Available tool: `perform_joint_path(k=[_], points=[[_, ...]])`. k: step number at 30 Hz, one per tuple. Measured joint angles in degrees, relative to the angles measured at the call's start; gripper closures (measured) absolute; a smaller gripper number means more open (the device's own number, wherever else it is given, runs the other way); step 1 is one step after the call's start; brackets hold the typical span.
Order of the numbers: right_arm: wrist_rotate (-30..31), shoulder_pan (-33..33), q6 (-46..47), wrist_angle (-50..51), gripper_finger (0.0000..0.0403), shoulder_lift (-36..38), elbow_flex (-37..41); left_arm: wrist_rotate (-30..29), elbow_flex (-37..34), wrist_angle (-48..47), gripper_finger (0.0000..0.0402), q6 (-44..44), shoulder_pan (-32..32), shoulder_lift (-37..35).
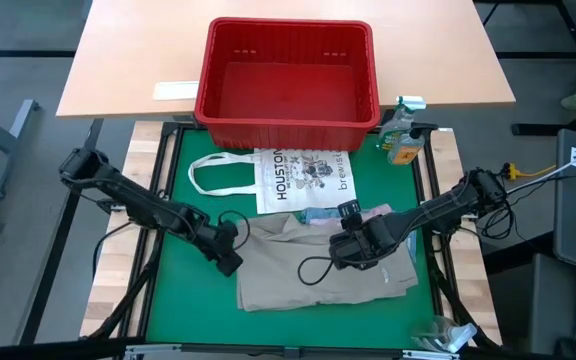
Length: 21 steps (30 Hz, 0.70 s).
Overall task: Fold Laundry from Bin
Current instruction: Fold the light brown shorts from the red laundry basket
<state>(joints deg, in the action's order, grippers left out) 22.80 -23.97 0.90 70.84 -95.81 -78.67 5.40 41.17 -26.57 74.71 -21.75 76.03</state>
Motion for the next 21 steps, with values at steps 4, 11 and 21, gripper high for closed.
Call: perform_joint_path(k=[4, 11, 21], points=[[-2.2, 0.0, -0.1, -0.1, 0.0243, 0.0, 0.0, 0.1, 0.0, 2.0, 0.0278, 1.8, -0.7, 3.2], [-4.9, 0.0, -0.1, -0.1, 0.0243, 0.0, 0.0, -2.5, -0.1, 2.1, 0.0278, 3.2, -0.7, 5.4], [-4.9, 0.0, -0.1, -0.1, 0.0243, 0.0, 0.0, -4.8, -0.1, 2.2, 0.0278, 2.8, -0.4, 5.4]])
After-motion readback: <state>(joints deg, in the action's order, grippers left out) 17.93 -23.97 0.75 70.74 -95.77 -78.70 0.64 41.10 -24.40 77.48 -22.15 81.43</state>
